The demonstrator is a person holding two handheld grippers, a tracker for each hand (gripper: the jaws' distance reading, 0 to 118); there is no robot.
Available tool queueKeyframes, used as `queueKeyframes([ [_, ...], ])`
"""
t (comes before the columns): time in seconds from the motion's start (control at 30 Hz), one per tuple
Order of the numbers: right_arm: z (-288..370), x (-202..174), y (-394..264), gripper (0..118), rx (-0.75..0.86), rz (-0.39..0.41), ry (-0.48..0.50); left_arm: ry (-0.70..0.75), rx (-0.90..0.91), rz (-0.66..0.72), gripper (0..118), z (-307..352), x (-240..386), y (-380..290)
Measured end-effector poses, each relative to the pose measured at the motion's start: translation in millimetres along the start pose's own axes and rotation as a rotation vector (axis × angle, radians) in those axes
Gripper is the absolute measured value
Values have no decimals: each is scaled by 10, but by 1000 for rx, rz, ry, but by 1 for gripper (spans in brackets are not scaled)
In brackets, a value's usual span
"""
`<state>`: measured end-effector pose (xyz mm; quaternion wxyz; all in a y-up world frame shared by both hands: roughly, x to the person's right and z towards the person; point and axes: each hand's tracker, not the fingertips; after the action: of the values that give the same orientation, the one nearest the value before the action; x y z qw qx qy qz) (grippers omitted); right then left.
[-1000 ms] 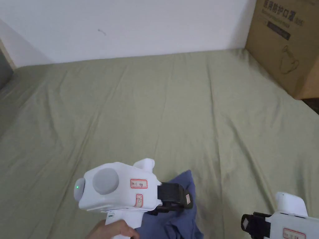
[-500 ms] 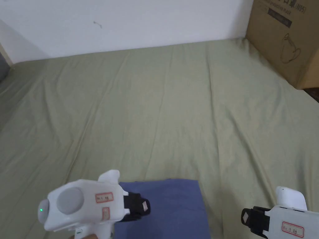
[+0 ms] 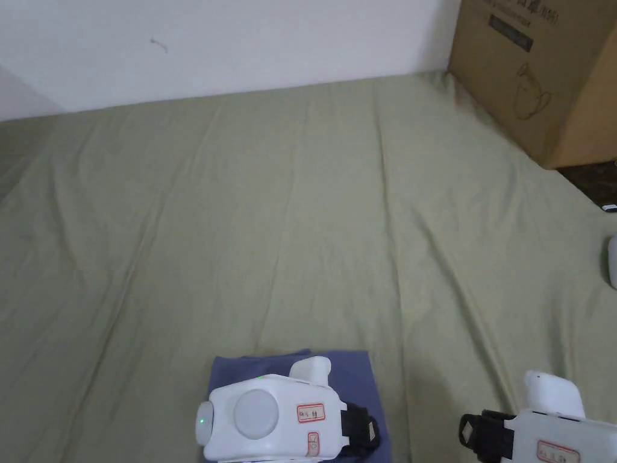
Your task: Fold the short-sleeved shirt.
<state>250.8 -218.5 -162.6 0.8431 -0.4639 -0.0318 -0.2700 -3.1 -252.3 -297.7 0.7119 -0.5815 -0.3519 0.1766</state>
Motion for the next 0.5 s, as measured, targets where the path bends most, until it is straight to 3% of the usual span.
queueKeyframes([
  [0.2, 7, -172, 53, 0, -8, 46, -1, -81, 6, -128, 0, 236, 188, -48],
  [0.5, -318, -1145, 233, 0, -58, 277, 196, 24, 274, 93, 0, 1634, -919, -201],
])
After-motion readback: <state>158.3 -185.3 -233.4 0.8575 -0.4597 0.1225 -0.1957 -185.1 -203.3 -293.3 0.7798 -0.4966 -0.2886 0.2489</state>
